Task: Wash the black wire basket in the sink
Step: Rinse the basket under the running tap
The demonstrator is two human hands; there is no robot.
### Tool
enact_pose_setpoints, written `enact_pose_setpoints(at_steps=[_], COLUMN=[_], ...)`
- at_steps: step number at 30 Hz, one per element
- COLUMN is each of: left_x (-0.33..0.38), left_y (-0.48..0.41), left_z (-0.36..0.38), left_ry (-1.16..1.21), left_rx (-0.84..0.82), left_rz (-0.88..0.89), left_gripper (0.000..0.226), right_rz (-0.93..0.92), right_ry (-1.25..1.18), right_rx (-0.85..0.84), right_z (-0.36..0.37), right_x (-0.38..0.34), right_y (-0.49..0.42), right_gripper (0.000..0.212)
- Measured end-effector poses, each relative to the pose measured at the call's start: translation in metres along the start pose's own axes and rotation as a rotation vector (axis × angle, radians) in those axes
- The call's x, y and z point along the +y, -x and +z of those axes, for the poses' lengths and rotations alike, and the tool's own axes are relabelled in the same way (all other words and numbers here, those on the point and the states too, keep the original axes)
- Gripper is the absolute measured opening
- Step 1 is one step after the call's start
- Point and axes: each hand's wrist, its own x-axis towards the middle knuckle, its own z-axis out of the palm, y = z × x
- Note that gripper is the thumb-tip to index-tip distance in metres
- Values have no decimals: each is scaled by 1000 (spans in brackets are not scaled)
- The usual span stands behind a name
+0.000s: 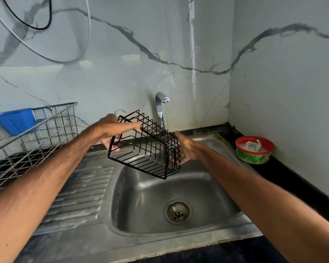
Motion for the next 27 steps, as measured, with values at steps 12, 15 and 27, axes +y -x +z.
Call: enact_pose_setpoints(at_steps=[12,15,27], left_x=[-61,-68,-89], left_y=[-37,-49,-72], left_z=[30,39,99], left_ry=[150,190,421], left_rx=[167,173,152], left_rz=[394,460,548], left_gripper=[154,136,122], right_rz=[35,-23,-188], right_ry=[-287,-279,-228], right_rx=[32,54,238], right_z=[-26,-35,-51], right_x=[23,29,40], right_y=[-6,-5,4], right_gripper=[105,94,58])
